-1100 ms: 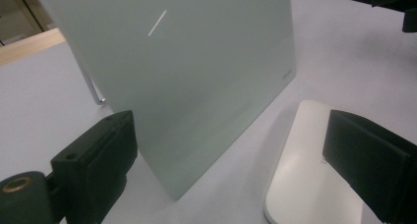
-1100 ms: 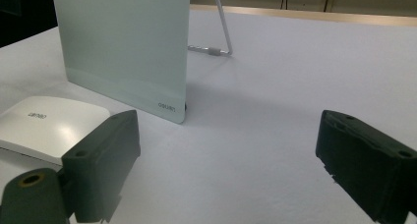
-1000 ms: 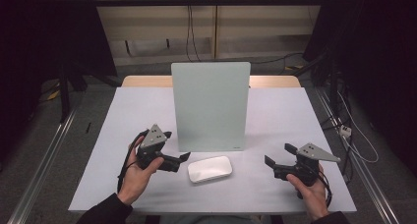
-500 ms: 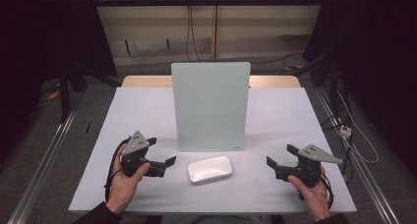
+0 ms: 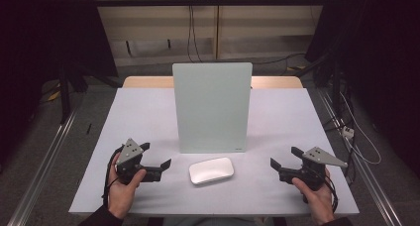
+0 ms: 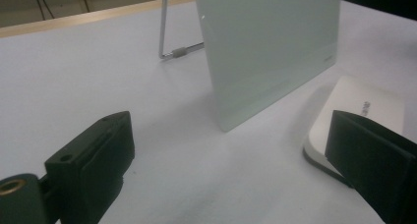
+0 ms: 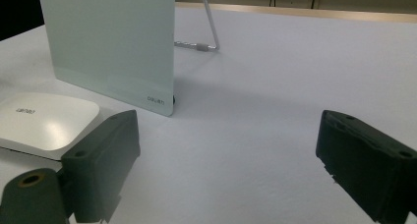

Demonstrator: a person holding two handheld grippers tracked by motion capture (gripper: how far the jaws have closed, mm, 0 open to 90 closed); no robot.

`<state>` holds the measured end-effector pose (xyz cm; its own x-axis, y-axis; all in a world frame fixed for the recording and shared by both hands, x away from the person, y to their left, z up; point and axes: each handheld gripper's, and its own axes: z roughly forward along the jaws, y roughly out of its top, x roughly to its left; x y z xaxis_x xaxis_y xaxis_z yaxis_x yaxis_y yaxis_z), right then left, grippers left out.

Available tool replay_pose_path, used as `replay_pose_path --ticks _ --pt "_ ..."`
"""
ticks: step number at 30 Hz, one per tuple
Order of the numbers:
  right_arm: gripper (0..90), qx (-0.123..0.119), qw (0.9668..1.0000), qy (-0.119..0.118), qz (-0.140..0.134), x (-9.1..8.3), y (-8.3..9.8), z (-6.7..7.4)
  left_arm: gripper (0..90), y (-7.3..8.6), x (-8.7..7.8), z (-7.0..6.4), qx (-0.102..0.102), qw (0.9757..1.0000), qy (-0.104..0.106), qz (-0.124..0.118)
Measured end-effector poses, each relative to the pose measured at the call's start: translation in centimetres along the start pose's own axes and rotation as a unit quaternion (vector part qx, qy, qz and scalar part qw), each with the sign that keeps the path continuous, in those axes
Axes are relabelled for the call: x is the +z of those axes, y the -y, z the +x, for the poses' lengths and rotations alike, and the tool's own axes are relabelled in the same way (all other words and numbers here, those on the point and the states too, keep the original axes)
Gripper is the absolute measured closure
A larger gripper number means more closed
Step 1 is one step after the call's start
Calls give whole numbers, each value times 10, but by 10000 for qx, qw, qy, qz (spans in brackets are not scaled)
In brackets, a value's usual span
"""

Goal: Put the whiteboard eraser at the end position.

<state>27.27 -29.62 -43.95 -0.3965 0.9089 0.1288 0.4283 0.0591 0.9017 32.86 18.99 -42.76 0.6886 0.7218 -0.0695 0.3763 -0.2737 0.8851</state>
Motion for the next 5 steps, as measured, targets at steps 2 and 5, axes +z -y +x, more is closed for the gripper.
replay_pose_path --ticks 2,5 --pt "93 1 10000 -4 4 0 0 0 43 1 1 0 -3 10000 28 31" --pt "93 -15 10000 -21 16 1 0 0 43 0 -1 -1 -78 10000 38 -30"
